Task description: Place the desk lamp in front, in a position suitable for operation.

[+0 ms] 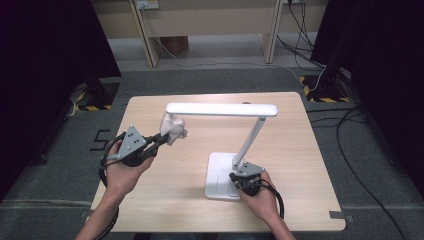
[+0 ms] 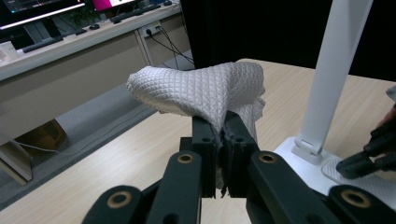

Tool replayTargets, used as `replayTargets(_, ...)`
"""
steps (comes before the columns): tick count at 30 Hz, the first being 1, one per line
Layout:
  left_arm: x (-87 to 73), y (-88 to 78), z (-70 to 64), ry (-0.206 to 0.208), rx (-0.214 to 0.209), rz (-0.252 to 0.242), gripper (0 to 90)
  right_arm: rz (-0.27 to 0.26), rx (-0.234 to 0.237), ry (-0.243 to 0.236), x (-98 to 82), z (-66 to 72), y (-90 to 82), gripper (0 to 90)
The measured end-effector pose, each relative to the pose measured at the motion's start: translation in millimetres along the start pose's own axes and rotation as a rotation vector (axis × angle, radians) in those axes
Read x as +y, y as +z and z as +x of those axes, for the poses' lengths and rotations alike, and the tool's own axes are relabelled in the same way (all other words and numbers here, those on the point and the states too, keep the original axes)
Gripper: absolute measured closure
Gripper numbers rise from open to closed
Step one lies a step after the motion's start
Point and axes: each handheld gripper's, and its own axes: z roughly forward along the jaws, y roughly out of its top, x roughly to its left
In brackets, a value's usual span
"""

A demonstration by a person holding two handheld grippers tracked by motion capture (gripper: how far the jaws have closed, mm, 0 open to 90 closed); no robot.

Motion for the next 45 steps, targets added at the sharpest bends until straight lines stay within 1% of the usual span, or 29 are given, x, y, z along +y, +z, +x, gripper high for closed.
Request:
replayTargets(6,14.8,0.6,6.4,0.016,0.021,-0.024,85.5,-0.003,0.003,0.01,-0.7,0.0,0.4,89.2)
replayTargets(14,34.2,-4.7,13.1,0.045,0.053,-0.057,85.3,-0.006,0.0,0.005,-1.1,0.1,0.4,89.3)
replayTargets(18,39.5,-6.8,15.4,0.054,0.069,-0.061,85.2,-0.008,-0.001,0.004,-1.3,0.1,0.4,89.2)
replayTargets(21,40.9,-8.5,16.8,0.048,0.083,-0.068,85.1,-0.008,0.001,0.004,-1.4,-0.1,0.2,89.2)
replayTargets(22,41.4,-9.4,17.3,0.047,0.095,-0.071,85.1,-0.009,0.001,0.005,-1.5,-0.1,0.2,89.2)
replayTargets(23,42.3,-10.5,17.9,0.054,0.109,-0.071,85.0,-0.009,0.001,0.004,-1.5,-0.2,0.2,89.2)
replayTargets(25,44.4,-12.4,19.1,0.059,0.124,-0.074,85.0,-0.011,0.001,0.003,-1.7,-0.1,0.4,89.2)
replayTargets(27,47.2,-14.4,19.6,0.083,0.149,-0.07,85.0,-0.014,0.002,0.006,-1.9,-0.3,0.5,89.2)
replayTargets(28,48.7,-15.5,20.1,0.087,0.153,-0.073,84.9,-0.014,0.003,0.007,-2.0,-0.4,0.4,89.2)
replayTargets(30,52.4,-17.5,20.6,0.113,0.166,-0.072,84.8,-0.015,0.003,0.006,-2.1,-0.5,0.4,89.2)
replayTargets(31,54.6,-18.4,20.7,0.13,0.165,-0.071,84.6,-0.015,0.002,0.007,-2.1,-0.4,0.4,89.2)
replayTargets(33,59.1,-20.5,20.7,0.144,0.157,-0.076,84.5,-0.016,0.002,0.004,-2.3,-0.3,0.4,89.2)
replayTargets(36,64.7,-22.8,21.3,0.144,0.142,-0.084,84.4,-0.017,0.002,0.005,-2.4,-0.4,0.5,89.2)
replayTargets(40,71.1,-24.1,19.7,0.154,0.133,-0.093,84.4,-0.018,0.002,0.005,-2.4,-0.4,0.5,89.2)
replayTargets(43,76.0,-23.9,16.5,0.176,0.132,-0.094,84.3,-0.02,0.002,0.003,-2.5,-0.4,0.5,89.2)
replayTargets(45,78.8,-23.5,15.5,0.181,0.129,-0.098,84.2,-0.021,0.002,0.004,-2.6,-0.6,0.2,89.2)
